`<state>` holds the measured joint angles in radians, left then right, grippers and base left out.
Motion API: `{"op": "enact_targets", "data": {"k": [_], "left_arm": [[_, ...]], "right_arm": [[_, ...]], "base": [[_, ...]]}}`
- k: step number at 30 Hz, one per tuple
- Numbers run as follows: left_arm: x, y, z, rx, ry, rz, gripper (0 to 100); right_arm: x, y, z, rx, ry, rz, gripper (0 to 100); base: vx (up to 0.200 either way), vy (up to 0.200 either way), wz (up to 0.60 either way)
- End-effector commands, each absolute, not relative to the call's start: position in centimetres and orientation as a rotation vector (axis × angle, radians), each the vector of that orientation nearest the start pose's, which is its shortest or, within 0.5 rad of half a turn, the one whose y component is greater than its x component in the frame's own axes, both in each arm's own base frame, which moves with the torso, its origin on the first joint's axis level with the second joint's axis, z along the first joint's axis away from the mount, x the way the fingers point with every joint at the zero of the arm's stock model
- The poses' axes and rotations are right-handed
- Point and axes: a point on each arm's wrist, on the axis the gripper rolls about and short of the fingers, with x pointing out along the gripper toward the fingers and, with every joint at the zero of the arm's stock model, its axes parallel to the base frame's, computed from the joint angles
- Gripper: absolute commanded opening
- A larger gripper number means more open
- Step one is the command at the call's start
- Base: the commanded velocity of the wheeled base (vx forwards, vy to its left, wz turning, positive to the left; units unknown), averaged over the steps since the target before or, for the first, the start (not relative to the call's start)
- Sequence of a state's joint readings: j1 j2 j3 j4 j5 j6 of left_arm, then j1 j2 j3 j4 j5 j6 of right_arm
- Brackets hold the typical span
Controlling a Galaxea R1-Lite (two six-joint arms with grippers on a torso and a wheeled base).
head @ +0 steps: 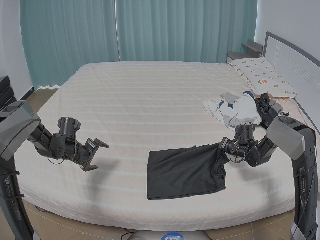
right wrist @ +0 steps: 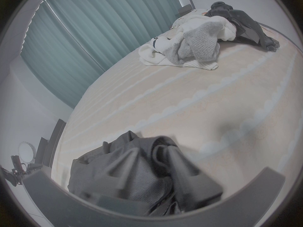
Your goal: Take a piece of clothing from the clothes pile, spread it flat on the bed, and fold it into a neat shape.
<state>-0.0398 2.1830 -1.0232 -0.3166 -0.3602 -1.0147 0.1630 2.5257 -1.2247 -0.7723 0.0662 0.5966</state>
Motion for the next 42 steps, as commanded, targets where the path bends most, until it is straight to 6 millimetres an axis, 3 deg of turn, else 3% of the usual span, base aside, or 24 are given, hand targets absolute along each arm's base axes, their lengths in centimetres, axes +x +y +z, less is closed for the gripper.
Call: {"op": "enact_targets", "data": {"k": [1,11,12,16,19,24,25,31,42], "left_arm": [[37.8,-2.3,4.0,-1.074,0.964,0.084,100],[37.8,-2.4,4.0,-1.074,0.966,0.082,100],[37.8,-2.3,3.9,-1.074,0.965,0.085,100],[37.8,-2.3,4.0,-1.074,0.964,0.084,100],[37.8,-2.3,3.9,-1.074,0.965,0.085,100],[37.8,-2.3,3.9,-1.075,0.968,0.085,100],[37.8,-2.3,3.9,-1.074,0.967,0.086,100],[37.8,-2.3,3.9,-1.074,0.965,0.085,100],[37.8,-2.3,3.9,-1.074,0.965,0.085,100]], "right_arm": [[44.5,6.8,-2.1,0.574,0.553,0.051,0],[44.5,7.3,-3.6,0.567,0.566,0.064,0],[44.5,7.3,-3.6,0.566,0.567,0.062,100],[44.4,6.9,-3.3,0.565,0.56,0.054,100],[43.7,6.6,-1.6,0.561,0.538,0.055,100],[41.0,6.9,0.4,0.551,0.559,0.068,100],[39.2,7.5,0.8,0.533,0.595,0.079,100],[34.9,9.4,0.3,0.409,0.708,0.128,100],[33.6,11.4,-0.9,0.307,0.781,0.113,100]], "base": [[0.0,0.0,0.0],[0.0,0.0,0.0],[0.0,0.0,0.0],[0.0,0.0,0.0],[0.0,0.0,0.0],[0.0,0.0,0.0],[0.0,0.0,0.0],[0.0,0.0,0.0],[0.0,0.0,0.0]]}}
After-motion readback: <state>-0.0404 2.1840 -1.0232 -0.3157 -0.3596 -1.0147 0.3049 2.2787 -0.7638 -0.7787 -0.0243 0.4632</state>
